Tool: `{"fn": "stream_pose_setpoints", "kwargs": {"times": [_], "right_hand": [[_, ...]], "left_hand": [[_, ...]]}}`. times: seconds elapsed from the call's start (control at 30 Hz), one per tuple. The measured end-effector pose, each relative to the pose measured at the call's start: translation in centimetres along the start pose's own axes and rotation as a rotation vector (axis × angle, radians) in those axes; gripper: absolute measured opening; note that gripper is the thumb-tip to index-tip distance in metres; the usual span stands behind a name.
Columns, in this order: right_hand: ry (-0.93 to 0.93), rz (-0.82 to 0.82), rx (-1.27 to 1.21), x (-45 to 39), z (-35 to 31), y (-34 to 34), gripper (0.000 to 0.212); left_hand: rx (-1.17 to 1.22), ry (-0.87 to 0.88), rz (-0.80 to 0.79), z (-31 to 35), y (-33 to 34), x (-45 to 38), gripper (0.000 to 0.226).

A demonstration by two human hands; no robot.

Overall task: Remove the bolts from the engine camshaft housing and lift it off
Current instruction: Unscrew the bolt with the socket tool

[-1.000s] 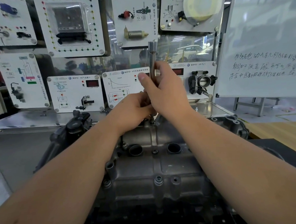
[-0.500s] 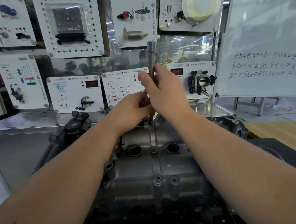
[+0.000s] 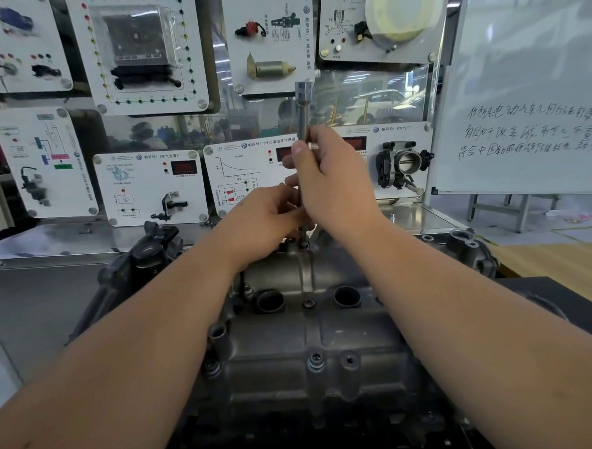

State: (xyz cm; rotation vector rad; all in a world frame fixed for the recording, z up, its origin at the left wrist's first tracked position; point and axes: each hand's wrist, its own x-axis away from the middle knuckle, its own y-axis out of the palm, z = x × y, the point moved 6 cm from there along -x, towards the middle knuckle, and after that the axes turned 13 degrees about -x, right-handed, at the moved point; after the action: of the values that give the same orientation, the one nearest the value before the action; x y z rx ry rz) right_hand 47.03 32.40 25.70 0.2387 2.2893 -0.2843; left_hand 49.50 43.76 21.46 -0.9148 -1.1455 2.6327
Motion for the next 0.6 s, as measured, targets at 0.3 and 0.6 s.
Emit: {"fn": "stream_pose_setpoints", "kwargs": {"times": [0.3, 0.6], "right_hand": [[-0.023, 0.015, 0.038, 0.1, -0.4, -0.2, 0.027], [0.010, -0.014, 0.008, 0.1, 0.0, 0.0, 0.035]], "left_hand": [[0.017, 0.005, -0.015, -0.2, 0.3, -0.2, 0.023], [0.016, -0.019, -0.002, -0.8, 0.2, -0.4, 0.014]]}}
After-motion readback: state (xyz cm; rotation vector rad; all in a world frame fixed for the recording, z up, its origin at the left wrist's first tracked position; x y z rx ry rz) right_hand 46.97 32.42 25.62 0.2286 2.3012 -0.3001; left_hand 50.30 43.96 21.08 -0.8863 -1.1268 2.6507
